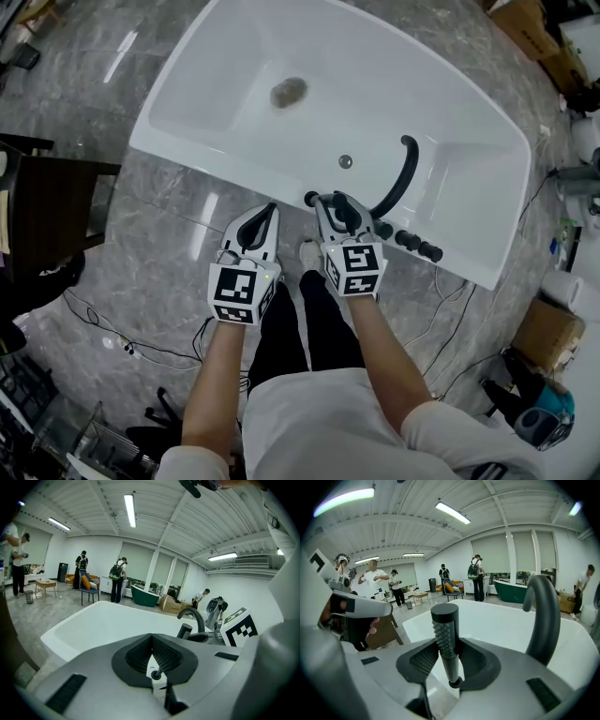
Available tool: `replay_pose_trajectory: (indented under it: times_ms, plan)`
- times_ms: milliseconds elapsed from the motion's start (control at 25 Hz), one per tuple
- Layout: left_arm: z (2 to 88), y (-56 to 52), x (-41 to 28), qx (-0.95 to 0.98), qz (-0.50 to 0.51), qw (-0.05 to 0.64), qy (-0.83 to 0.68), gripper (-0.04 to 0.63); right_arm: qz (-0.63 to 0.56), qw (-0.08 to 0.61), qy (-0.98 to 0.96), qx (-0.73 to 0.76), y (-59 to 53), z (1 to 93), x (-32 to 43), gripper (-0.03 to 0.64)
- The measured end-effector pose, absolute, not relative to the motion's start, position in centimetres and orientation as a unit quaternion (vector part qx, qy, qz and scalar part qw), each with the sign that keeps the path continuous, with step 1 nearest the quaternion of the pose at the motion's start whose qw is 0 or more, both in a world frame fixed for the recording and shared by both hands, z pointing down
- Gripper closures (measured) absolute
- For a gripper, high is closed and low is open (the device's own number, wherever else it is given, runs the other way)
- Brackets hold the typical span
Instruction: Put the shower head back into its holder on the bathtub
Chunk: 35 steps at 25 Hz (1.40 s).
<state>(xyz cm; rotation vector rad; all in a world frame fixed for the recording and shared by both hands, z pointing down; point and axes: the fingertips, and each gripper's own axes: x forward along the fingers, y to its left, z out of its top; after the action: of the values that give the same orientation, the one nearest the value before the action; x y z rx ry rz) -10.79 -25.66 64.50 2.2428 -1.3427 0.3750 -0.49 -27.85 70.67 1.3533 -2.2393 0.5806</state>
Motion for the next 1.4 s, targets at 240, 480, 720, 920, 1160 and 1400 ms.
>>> replay_pose_trajectory:
  times_ms: [240,480,720,920,1160,1400]
  plan:
    - [66.3,-25.8,-10.5,0.834,0.144,0.248,-0.471,0.586,0.225,0.226,-0.794,0.518,-27.6,72.7,-0.2,0.472]
    - [67.6,-25.5,-11.0,0.838,0.143,0.255,-0.460,0.586,0.229,0.225,-0.785,0.530,-27.3,73.9,0.4,0.472]
    - [68.3,-25.7,-11.2,0.843,0.140,0.255,-0.452,0.586,0.227,0.233,-0.780,0.535,-27.6,74.9,0.1,0.472]
    - [69.0,-26.0,-11.2,0.846,0.139,0.257,-0.446,0.586,0.232,0.244,-0.775,0.535,-27.4,76.4,0.3,0.472]
    - [69.6,-26.4,-10.7,0.850,0.139,0.255,-0.439,0.586,0.234,0.249,-0.777,0.529,-27.3,77.2,0.1,0.472]
    - [69.4,-26.4,-10.0,0.854,0.144,0.254,-0.431,0.586,0.219,0.261,-0.781,0.523,-27.6,77.1,-0.3,0.471]
